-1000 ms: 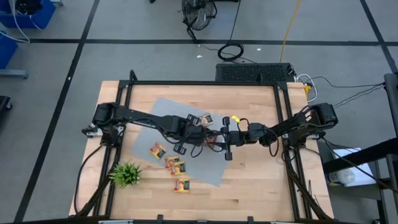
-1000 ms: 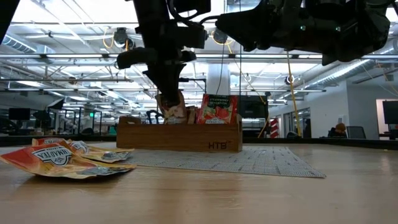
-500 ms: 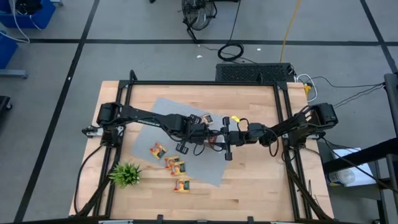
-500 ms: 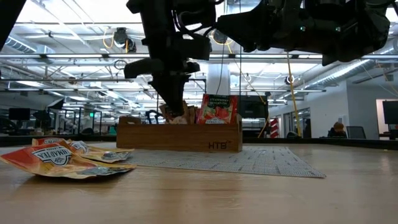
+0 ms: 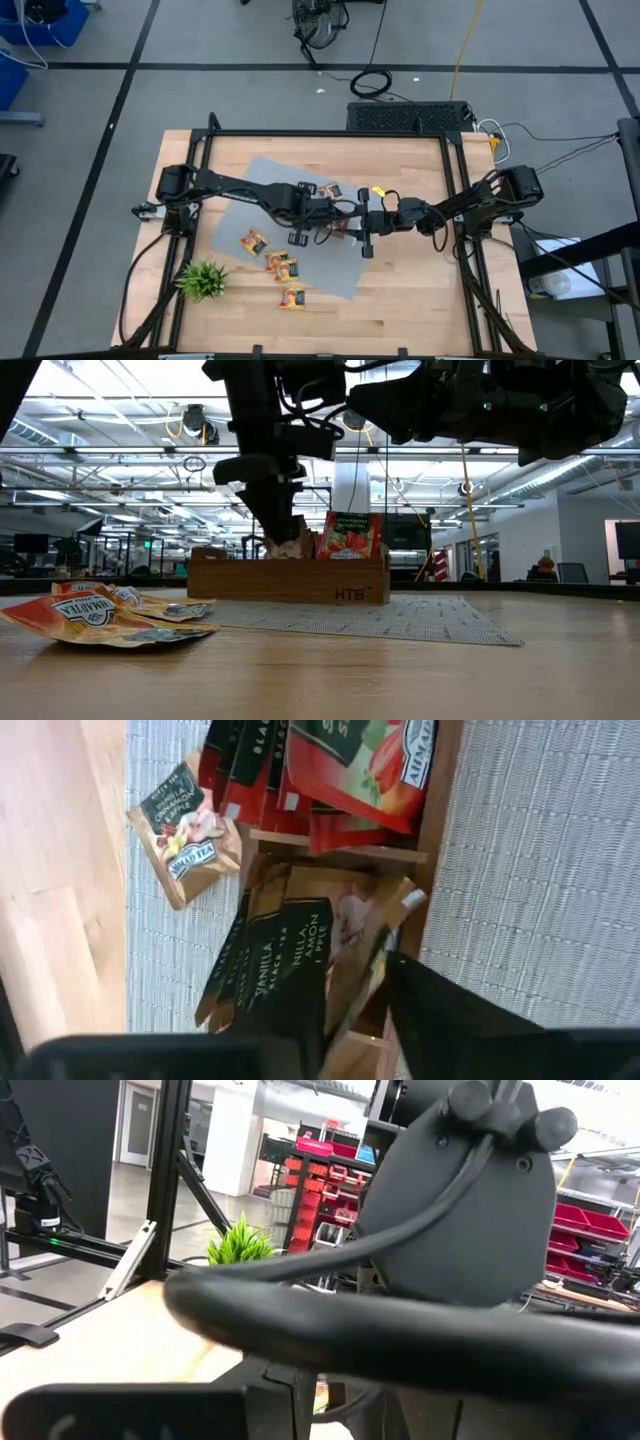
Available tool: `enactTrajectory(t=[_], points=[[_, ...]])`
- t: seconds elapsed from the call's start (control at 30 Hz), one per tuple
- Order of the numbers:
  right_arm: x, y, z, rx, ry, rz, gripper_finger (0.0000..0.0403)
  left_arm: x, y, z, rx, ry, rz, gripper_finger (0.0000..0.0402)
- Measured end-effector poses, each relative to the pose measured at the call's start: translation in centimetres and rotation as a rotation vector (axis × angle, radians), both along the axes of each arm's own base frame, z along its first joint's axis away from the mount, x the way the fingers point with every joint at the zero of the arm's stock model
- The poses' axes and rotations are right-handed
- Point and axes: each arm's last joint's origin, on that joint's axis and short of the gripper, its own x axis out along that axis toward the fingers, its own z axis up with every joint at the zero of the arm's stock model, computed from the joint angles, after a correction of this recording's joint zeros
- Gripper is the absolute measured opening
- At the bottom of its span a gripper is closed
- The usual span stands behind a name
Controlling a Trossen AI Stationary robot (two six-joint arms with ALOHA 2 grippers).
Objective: Pick & Place Tea
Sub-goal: Put the brown tea bag into the wooden organizer
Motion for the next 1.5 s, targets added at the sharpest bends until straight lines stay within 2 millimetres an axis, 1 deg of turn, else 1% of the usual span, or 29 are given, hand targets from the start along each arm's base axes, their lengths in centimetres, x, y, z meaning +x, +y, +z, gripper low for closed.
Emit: enactTrajectory(t=[0.17, 0.3, 0.47, 0.6, 0.7, 0.77, 0.8, 0.87, 0.97, 1.0, 1.03, 1.3, 1.5], points=[[0.0, 0.0, 0.0, 0.002, 0.000, 0.000, 0.0109, 0.0, 0.0, 0.1, 0.004, -0.002, -0.001, 0.0165], [0.0, 0.0, 0.0, 0.002, 0.000, 0.000, 0.0109, -0.2, 0.2, 0.6, 0.098, -0.013, 0.006, 0.0201], [0.0, 0.0, 0.0, 0.002, -0.001, 0.000, 0.0109, -0.7, 1.1, 2.5, 0.285, -0.077, 0.096, 0.0218], [0.0, 0.0, 0.0, 0.003, -0.001, 0.000, 0.0109, -1.1, 1.4, 3.4, 0.312, -0.104, 0.127, 0.0219], [0.0, 0.0, 0.0, 0.003, -0.001, 0.000, 0.0109, -1.3, 0.4, 4.1, 0.192, -0.135, 0.086, 0.0207], [0.0, 0.0, 0.0, 0.002, 0.003, 0.000, 0.0109, -1.2, -0.5, 4.1, 0.103, -0.144, 0.039, 0.0188], [0.0, 0.0, 0.0, 0.002, 0.006, 0.000, 0.0109, -1.2, -1.0, 3.9, 0.091, -0.129, 0.020, 0.0173], [0.0, 0.0, -0.1, 0.002, 0.008, 0.000, 0.0109, -1.0, -1.9, 3.0, 0.098, -0.086, -0.032, 0.0132], [0.0, 0.0, 0.0, 0.001, 0.007, 0.000, 0.0109, -0.4, -2.5, 1.4, 0.109, -0.041, -0.089, 0.0046], [0.0, 0.0, -0.1, 0.001, 0.008, 0.000, 0.0109, -0.2, -2.5, 1.0, 0.112, -0.034, -0.101, 0.0024], [0.0, 0.0, -0.1, 0.003, 0.009, 0.001, 0.0109, -0.1, -2.5, 0.7, 0.113, -0.030, -0.104, 0.0014], [0.0, 0.0, -0.2, 0.010, 0.024, -0.004, 0.0109, 0.7, -0.9, -1.3, 0.118, 0.013, -0.058, 0.0006], [0.0, 0.0, -0.3, 0.008, 0.025, -0.003, 0.0109, 0.8, -0.8, -1.5, 0.057, 0.012, -0.058, 0.0005]])
